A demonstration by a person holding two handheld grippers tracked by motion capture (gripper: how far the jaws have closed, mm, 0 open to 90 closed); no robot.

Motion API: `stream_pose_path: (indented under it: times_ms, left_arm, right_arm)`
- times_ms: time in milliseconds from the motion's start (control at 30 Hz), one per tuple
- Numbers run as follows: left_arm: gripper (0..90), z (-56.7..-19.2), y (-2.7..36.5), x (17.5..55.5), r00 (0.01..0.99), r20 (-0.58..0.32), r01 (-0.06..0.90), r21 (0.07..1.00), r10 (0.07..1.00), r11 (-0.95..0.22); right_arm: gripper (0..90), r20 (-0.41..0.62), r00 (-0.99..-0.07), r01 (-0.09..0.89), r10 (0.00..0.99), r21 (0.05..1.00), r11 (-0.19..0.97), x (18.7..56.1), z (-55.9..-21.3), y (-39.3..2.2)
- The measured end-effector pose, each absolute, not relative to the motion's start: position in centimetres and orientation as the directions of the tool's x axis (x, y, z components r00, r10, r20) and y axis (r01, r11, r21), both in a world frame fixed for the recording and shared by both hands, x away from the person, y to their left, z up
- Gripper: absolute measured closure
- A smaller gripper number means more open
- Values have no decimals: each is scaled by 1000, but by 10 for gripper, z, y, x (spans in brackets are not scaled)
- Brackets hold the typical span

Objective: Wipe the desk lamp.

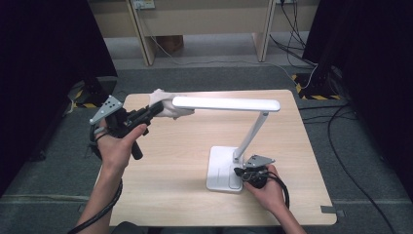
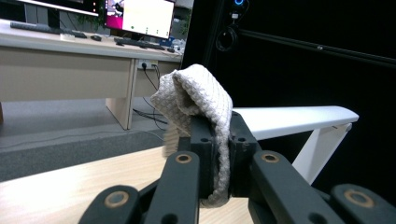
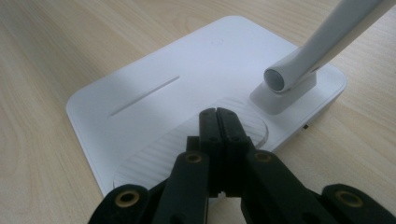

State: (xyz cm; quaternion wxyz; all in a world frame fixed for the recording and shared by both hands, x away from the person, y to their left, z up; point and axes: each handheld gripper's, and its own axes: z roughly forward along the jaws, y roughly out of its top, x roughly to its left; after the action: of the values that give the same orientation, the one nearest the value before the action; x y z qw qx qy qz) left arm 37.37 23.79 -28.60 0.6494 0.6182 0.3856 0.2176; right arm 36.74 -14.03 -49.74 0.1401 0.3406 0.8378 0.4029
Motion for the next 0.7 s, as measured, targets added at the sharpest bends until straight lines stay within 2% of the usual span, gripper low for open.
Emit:
stream_pose_path:
  times_ms: [700]
  left_arm:
    - [837, -255, 216, 380, 690, -159, 158, 985, 706, 67]
  right_arm:
    - [900, 35, -730, 452, 683, 774, 444, 368, -498, -139]
